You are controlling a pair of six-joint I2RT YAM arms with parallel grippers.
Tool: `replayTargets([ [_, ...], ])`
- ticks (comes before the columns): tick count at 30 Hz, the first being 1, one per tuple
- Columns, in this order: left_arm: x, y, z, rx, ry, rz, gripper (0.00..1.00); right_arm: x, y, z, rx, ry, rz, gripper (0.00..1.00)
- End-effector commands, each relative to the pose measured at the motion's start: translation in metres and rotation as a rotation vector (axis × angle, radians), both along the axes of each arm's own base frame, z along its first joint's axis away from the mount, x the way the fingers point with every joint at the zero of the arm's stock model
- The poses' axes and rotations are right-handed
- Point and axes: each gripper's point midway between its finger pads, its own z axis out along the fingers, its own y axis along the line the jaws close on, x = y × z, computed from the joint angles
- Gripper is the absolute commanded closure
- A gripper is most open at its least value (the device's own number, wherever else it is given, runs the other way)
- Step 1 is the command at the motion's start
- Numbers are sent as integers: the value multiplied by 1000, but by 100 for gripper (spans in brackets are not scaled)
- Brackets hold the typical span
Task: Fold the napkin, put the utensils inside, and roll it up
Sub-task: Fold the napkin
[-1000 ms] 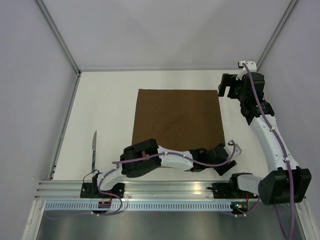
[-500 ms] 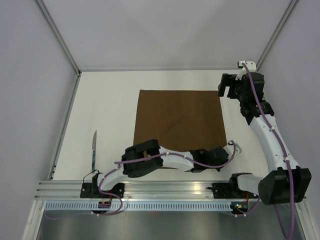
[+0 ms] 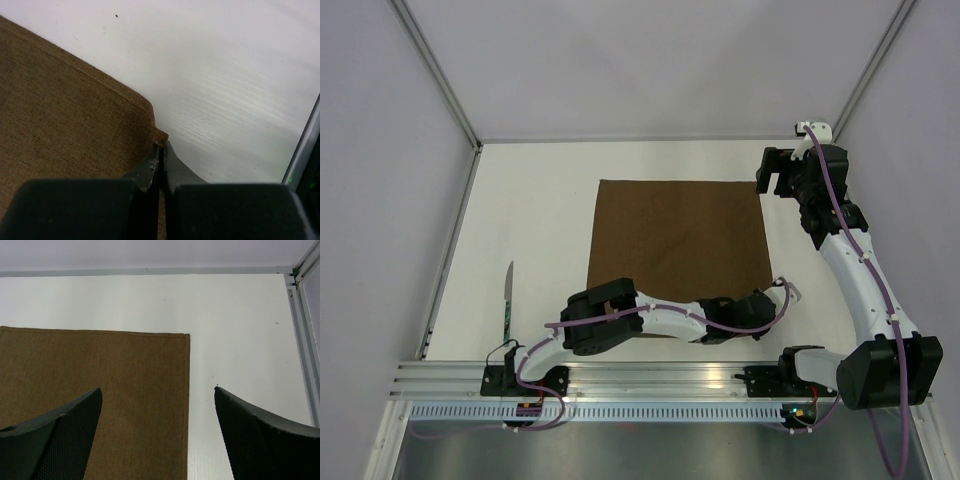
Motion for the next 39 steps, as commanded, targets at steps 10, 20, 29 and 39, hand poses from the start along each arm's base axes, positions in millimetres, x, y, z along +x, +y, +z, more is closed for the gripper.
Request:
replayTargets([
  [10,57,27,108,-267,221,205,98,0,-4,7,-21,-12,-21,2],
  [20,160,111,110,-359,396,398,98,-1,-2,8,-17,-15,-11,2],
  [29,244,192,115,-399,464,472,98,-2,0,8,-18,-15,-5,2],
  [39,297,257,110,-423,508,573,98,-4,8,8,-8,-15,36,2],
])
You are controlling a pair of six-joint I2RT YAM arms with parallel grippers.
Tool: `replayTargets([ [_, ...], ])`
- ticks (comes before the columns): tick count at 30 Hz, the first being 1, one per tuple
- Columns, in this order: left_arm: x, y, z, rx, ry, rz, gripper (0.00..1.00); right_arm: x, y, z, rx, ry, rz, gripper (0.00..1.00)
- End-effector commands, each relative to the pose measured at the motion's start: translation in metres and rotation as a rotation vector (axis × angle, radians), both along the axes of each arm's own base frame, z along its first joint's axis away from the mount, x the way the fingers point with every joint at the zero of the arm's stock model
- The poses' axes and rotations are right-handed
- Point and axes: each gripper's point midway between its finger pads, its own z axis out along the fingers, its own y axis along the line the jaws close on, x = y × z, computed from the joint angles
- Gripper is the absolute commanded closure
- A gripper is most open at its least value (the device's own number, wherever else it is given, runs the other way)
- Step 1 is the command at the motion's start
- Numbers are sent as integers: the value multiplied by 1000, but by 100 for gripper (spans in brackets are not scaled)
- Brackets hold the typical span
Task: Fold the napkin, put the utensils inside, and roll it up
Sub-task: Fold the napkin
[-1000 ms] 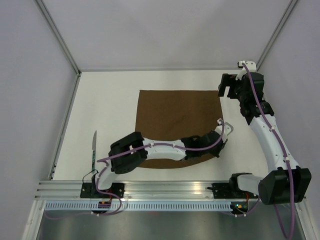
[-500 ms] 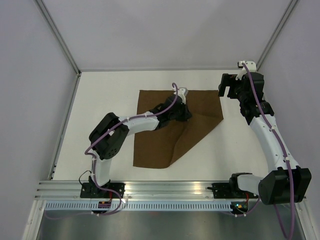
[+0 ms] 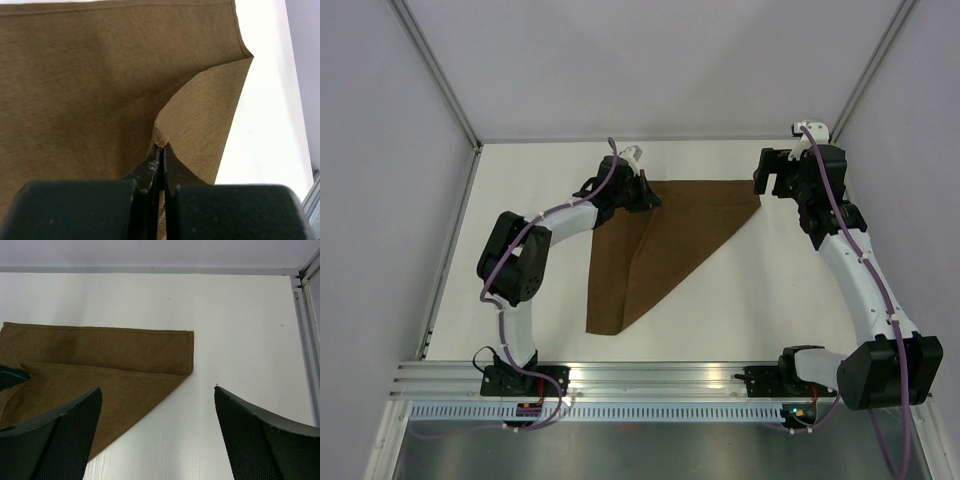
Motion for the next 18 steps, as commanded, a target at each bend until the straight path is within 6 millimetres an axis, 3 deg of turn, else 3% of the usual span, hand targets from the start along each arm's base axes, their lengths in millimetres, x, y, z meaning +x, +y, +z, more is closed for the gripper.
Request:
replayTargets([
  [1,15,9,29,-81,-2,5,98,-4,3,8,-2,-14,14,2],
  [9,41,53,18,-93,37,74,98,-4,6,7,1,-13,29,2],
  [18,61,76,10,-90,60,110,98,-4,9,6,0,-10,37,2],
])
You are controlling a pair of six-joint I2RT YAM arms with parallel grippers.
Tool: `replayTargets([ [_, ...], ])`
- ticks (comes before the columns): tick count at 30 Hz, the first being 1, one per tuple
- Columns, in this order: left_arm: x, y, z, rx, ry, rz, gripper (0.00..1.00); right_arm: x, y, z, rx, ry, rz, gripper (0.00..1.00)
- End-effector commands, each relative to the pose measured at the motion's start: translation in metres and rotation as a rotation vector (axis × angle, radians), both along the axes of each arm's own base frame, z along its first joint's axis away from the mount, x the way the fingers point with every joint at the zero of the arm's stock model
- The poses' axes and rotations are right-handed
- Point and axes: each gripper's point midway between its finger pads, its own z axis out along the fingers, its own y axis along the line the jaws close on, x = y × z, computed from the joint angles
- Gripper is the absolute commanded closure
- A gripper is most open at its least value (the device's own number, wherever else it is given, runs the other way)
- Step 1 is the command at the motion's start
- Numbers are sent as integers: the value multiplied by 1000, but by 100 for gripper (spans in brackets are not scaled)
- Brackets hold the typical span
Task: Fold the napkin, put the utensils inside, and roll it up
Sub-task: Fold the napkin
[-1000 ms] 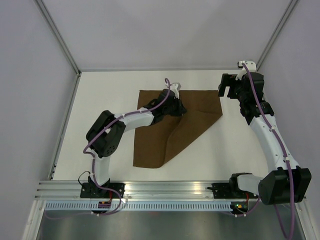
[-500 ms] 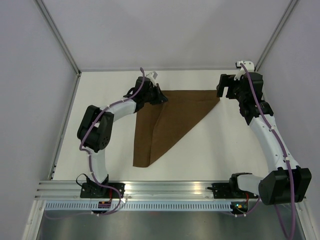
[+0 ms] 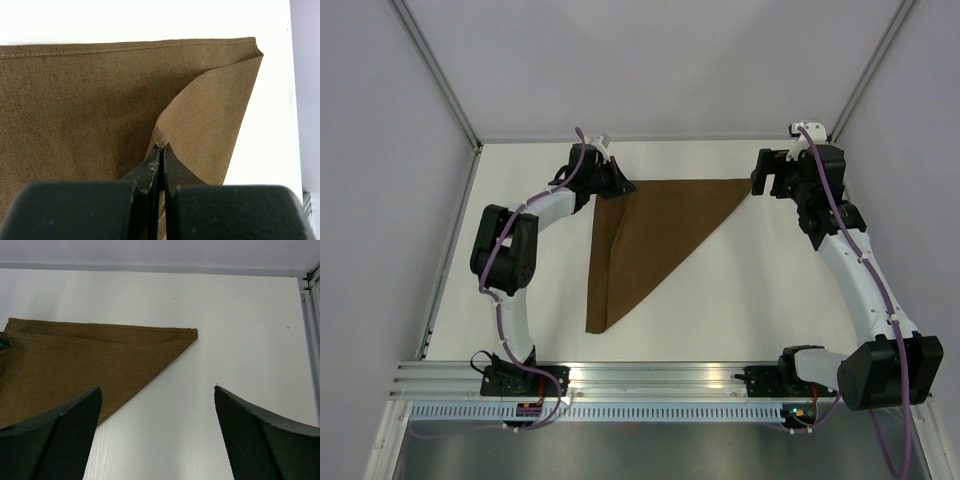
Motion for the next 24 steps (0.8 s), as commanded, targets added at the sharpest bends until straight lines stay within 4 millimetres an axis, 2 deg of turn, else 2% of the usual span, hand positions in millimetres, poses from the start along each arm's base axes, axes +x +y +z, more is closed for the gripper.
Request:
replayTargets([
  [1,10,2,10,-48,15,2,98,-3,1,6,-3,-10,5,2],
  [16,30,33,3,-51,39,46,98,-3,4,4,-7,-6,15,2],
  [24,41,47,6,-49,44,55,98,-3,5,4,-6,-6,15,2],
])
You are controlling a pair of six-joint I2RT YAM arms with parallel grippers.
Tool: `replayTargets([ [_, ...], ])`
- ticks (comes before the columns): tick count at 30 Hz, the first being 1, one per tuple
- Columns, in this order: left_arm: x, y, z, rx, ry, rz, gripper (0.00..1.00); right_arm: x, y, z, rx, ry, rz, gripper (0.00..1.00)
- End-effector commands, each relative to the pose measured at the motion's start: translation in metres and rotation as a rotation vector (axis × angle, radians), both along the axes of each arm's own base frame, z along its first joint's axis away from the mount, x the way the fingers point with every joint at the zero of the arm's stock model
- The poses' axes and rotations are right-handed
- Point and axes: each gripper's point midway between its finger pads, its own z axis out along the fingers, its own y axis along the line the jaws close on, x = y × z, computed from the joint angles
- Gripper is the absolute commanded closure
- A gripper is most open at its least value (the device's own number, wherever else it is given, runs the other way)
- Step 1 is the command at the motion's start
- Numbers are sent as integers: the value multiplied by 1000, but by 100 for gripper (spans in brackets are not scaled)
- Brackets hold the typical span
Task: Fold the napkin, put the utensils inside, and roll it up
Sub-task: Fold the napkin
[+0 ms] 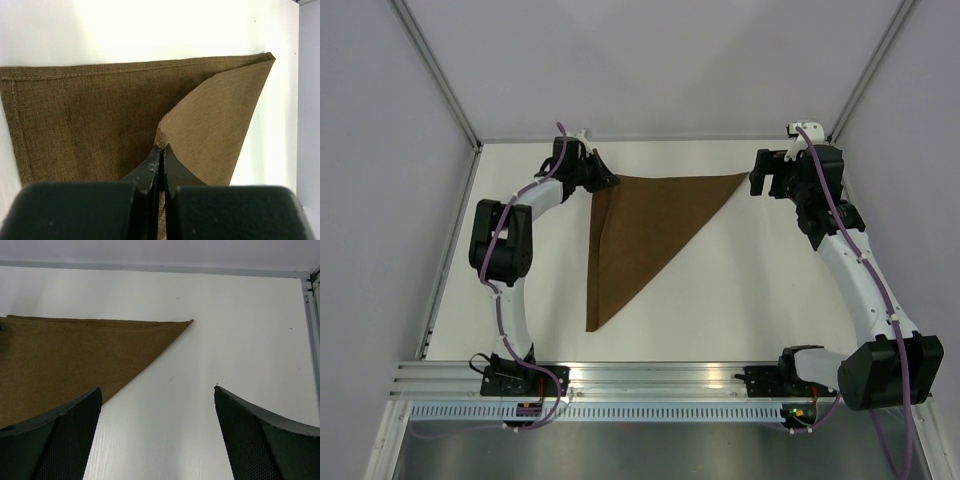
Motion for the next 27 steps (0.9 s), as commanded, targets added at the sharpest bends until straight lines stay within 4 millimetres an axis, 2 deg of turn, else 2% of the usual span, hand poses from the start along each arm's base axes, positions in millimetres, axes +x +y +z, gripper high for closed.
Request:
replayTargets([
  [1,10,2,15,-30,-8,-10,98,-3,2,4,-4,-6,4,2],
  [27,25,16,43,-50,-48,-33,98,-1,1,1,-23,-2,-4,2],
])
